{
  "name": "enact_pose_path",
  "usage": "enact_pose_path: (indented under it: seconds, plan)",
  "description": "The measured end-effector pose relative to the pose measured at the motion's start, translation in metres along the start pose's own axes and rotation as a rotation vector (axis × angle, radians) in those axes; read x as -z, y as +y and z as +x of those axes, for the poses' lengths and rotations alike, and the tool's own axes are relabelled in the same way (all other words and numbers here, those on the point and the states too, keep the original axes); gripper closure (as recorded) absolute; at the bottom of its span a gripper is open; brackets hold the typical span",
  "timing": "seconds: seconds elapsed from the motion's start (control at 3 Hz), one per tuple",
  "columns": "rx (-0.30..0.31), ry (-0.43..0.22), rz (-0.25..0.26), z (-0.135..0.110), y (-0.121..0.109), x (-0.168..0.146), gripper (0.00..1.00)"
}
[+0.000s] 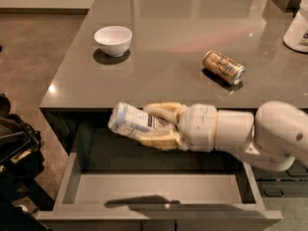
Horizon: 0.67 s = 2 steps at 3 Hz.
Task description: Place blue plastic bottle into top drawer
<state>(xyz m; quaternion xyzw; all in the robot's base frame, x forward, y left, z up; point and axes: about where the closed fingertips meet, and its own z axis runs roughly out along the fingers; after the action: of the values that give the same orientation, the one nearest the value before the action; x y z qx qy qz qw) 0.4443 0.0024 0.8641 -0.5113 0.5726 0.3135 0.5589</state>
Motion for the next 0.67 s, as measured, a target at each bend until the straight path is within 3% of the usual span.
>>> enact_pose_path:
  seconds: [0.67]
  plan:
    - [-0.125,0.103,0.05,0.09,0.024,-0.003,1.0]
